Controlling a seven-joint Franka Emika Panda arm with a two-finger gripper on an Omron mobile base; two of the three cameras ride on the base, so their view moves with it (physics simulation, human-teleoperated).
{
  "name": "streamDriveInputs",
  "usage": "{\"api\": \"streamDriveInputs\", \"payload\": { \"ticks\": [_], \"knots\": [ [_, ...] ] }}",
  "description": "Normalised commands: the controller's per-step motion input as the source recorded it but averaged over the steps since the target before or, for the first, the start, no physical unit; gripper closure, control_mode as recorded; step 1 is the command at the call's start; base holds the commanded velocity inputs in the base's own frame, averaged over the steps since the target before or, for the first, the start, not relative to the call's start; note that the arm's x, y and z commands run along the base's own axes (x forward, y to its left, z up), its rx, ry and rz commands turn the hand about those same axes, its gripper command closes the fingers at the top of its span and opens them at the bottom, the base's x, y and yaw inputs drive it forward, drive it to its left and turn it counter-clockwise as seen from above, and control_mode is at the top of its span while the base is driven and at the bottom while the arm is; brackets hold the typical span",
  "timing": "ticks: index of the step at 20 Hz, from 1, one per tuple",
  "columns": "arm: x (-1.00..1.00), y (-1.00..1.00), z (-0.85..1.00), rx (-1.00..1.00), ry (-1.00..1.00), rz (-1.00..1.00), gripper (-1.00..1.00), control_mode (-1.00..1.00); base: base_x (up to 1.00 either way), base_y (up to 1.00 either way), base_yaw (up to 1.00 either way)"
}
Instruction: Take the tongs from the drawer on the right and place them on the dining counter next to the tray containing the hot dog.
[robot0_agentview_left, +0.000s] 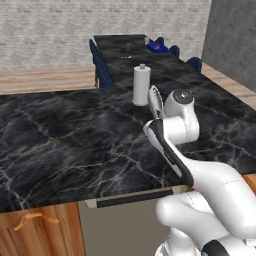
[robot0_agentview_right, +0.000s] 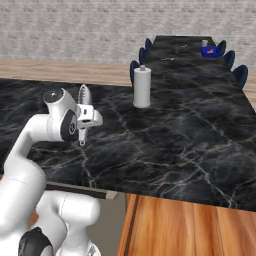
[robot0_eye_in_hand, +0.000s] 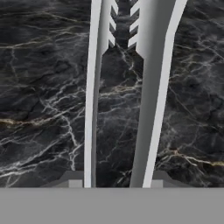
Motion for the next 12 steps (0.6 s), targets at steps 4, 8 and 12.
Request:
{"api": "streamDriveInputs", "payload": {
  "ticks": [4, 8, 12],
  "knots": [
    [-0.62, 0.07, 0.30, 0.00, -0.17, 0.03, 1.00, -1.00, 0.00, 0.00, 0.00],
    [-0.58, 0.07, 0.50, 0.01, -0.11, 0.01, 1.00, -1.00, 0.00, 0.00, 0.00],
    [-0.42, 0.00, 0.56, 0.07, 0.00, 0.00, 1.00, -1.00, 0.00, 0.00, 0.00]
  ]
}}
